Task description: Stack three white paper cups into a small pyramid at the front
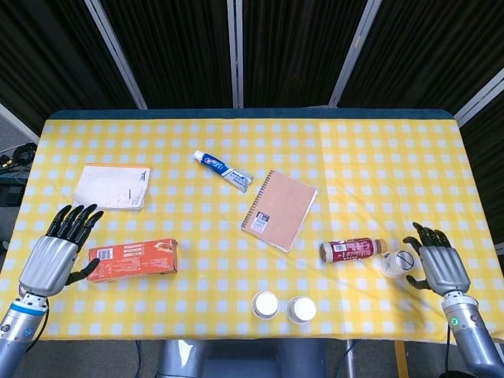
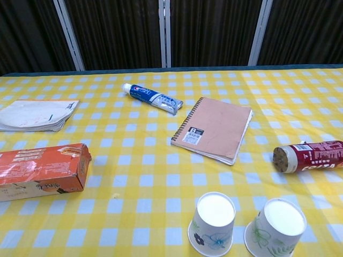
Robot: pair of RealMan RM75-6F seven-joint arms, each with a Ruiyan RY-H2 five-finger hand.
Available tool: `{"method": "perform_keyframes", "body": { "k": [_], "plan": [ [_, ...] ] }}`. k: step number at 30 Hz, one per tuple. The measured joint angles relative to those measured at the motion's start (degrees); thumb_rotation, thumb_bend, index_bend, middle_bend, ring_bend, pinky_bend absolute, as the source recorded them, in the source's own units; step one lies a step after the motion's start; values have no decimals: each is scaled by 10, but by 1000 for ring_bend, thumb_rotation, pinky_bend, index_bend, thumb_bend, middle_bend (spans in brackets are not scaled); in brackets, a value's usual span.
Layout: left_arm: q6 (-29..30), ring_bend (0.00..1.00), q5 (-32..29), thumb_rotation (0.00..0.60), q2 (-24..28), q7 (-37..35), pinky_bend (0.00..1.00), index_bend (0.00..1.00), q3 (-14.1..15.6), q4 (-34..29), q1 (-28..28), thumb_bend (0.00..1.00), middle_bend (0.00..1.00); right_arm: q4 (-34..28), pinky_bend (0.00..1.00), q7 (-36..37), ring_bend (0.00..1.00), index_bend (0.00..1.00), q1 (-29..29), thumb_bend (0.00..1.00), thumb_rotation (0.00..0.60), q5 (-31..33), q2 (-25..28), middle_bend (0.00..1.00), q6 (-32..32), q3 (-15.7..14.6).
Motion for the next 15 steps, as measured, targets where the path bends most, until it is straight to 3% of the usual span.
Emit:
{"method": "perform_keyframes", "body": {
  "k": [10, 15],
  "plan": [
    [-5, 0, 1, 600, 2, -2, 0, 0, -7, -1, 5, 290, 0, 28, 0, 14, 0, 264, 7, 135, 600, 5, -18, 0, -9, 1],
    [-8, 0, 3, 600, 2, -1, 0, 0, -10, -1, 6, 290, 0, 37, 0, 19, 0, 308, 9, 146, 600, 8, -24, 0, -13, 1]
  ]
}}
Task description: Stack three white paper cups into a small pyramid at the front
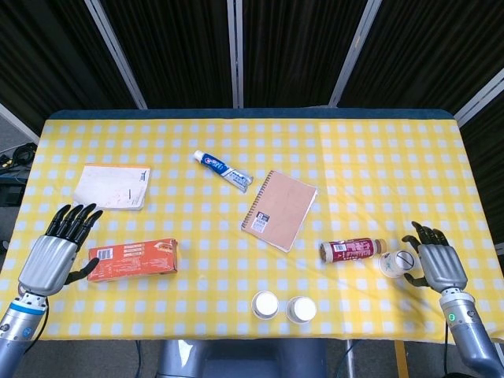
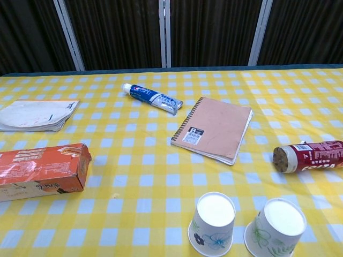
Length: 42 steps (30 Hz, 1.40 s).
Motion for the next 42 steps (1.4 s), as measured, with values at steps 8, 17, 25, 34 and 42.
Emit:
{"method": "perform_keyframes", "body": {
  "k": [8, 17, 25, 34, 42],
  "plan": [
    [-3, 0, 1, 600, 3, -5, 0, 0, -6, -1, 4, 289, 0, 32, 0, 24, 0, 353, 1, 149, 600, -6, -21, 0, -1, 0],
    [-7, 0, 3, 600, 5, -9, 0, 0, -11, -1, 7, 289, 0, 36, 0, 21, 0, 421, 3, 185, 600, -4, -26, 0, -1, -1],
    [-7, 0, 6, 600, 6, -11, 0, 0, -15, -1, 10, 289, 0, 25, 0, 20, 0, 443, 0, 195, 600, -14, -21, 0, 15, -1],
    [-10, 0, 5, 600, 7, -16, 0, 0, -19, 2, 13, 290, 0, -4, 0, 49, 0, 464, -2, 195, 600, -67, -4, 0, 48, 3],
    [-16, 0, 2, 600, 7, -22, 0, 0, -23, 7, 13, 289, 0, -43, 0, 70, 0, 482, 27, 196, 600, -115, 17, 27, 62, 31]
  ]
}}
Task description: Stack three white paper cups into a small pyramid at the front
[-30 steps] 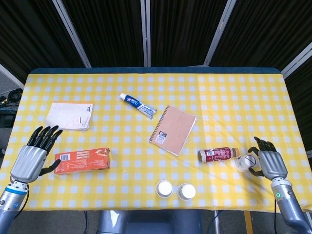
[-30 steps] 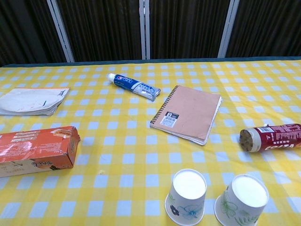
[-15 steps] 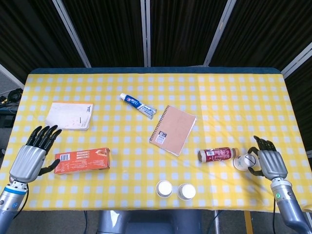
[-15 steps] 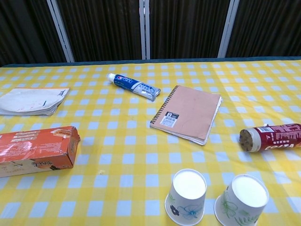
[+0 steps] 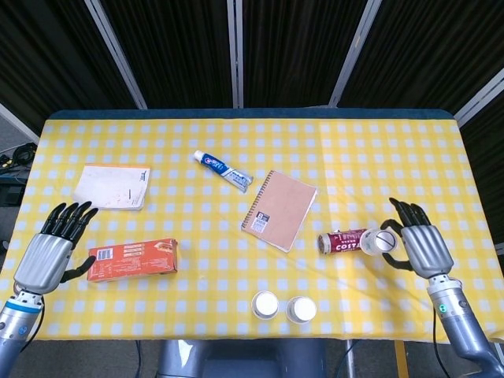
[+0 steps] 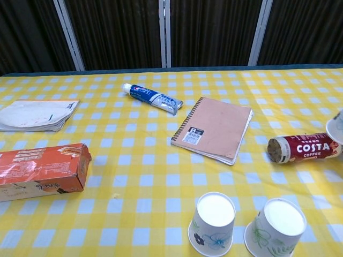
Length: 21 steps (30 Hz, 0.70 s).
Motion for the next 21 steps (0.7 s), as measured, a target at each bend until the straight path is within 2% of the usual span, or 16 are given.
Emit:
{"method": "perform_keyframes", "body": {
  "k": [5, 9, 16, 21],
  "plan": [
    [-9, 0, -10, 600, -1, -4, 0, 0, -5, 6, -2, 289, 0, -26, 0, -1, 0, 484, 36, 196, 600, -8, 11, 28, -23, 20],
    [-15, 0, -16, 600, -1, -9, 0, 0, -9, 10, -4, 289, 0, -51, 0, 3, 0, 485, 63, 195, 600, -19, 23, 28, -56, 24],
    [-29, 0, -20, 600, -3, -9, 0, 0, -9, 12, -8, 289, 0, -93, 0, 47, 0, 490, 103, 196, 600, -76, 36, 34, -112, 16],
    [-32, 0, -20, 600, -4, -15, 0, 0, -9, 14, -9, 289, 0, -113, 0, 64, 0, 492, 122, 196, 600, -122, 31, 37, -121, 4]
  ]
}}
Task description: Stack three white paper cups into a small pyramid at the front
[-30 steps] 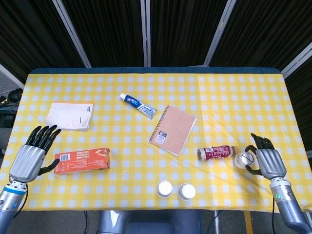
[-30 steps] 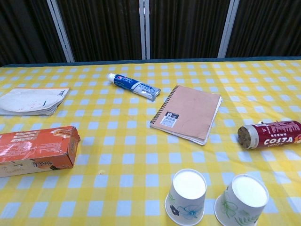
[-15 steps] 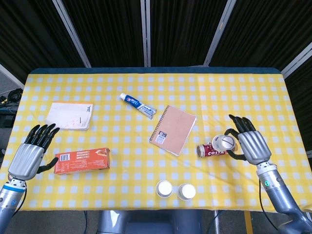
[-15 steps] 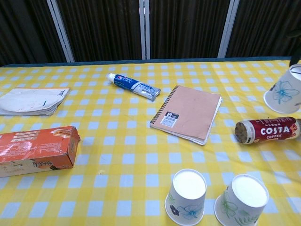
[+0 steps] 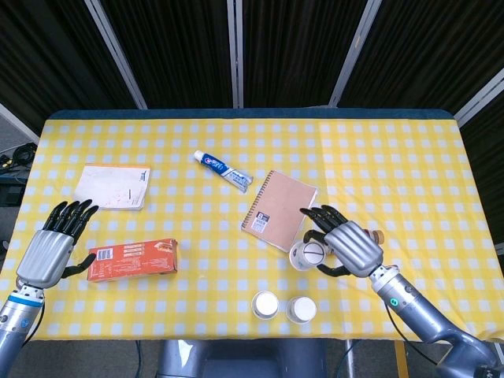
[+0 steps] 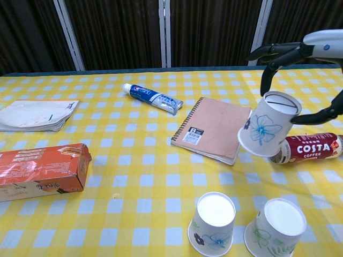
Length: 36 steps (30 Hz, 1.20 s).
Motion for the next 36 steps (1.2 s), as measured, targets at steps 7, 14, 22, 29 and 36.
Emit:
{"method": "perform_keyframes", "body": {
  "k": [7, 14, 22, 29, 36],
  "plan": [
    [-1, 0, 3, 600, 0, -7, 0, 0, 0, 4, -1, 289, 0, -12, 0, 27, 0, 495, 11, 196, 600, -40, -10, 37, 7, -13],
    [-3, 0, 3, 600, 0, -13, 0, 0, -1, 6, -2, 289, 0, -21, 0, 27, 0, 495, 24, 195, 600, -51, -21, 37, 10, -17],
    [-7, 0, 1, 600, 1, -21, 0, 0, -1, 9, -2, 289, 0, -36, 10, 7, 0, 504, 24, 196, 600, -47, -23, 37, 3, -34],
    [-4, 0, 5, 600, 0, -26, 0, 0, -2, 8, -2, 288, 0, -52, 12, -14, 0, 505, 21, 194, 600, -39, -7, 36, -7, -47],
    [-6, 0, -2, 600, -2, -29, 0, 0, -5, 13, -3, 285, 0, -76, 12, -30, 0, 504, 10, 194, 600, -44, 8, 36, 4, -61]
  ]
}}
